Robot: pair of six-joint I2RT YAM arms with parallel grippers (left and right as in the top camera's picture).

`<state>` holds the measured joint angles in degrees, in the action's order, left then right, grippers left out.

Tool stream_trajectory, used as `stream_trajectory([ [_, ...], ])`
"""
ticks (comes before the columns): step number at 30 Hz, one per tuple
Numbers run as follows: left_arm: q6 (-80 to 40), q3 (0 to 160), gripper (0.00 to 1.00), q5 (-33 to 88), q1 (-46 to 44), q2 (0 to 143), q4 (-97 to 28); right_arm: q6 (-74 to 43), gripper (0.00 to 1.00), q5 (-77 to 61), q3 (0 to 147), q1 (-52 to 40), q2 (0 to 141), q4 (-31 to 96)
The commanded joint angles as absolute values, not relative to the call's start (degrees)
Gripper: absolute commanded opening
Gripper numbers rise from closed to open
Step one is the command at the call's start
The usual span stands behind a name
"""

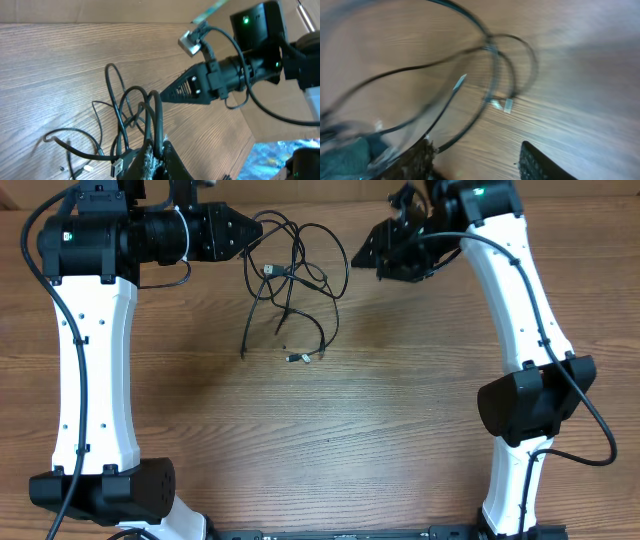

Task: Untangle cables

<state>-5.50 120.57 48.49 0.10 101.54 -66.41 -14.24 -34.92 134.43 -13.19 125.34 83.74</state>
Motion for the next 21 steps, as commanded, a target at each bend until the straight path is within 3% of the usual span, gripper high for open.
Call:
stream_trajectory([
  [1, -1.69, 120.92, 0.04, 51.03, -0.08, 101.54, -66.65, -8.23, 0.58, -44.66, 136.22, -13.78, 124.66, 83.18],
  [11, -1.67, 120.92, 0.04, 51.00, -0.08, 101.56, -66.59, -11.25, 0.59, -36.71, 136.14, -21.12, 126.50, 84.79],
  [17, -1.72, 120.92, 0.04, 50.94, 0.89, 101.54, -65.01, -24.14, 0.47, -14.17, 136.09, -23.46, 130.26, 89.43],
  [21, -3.66, 120.92, 0.04, 50.89, 5.02, 101.54, -63.31, -28.23, 0.47, -0.80, 136.09, -22.35, 131.72, 91.00],
])
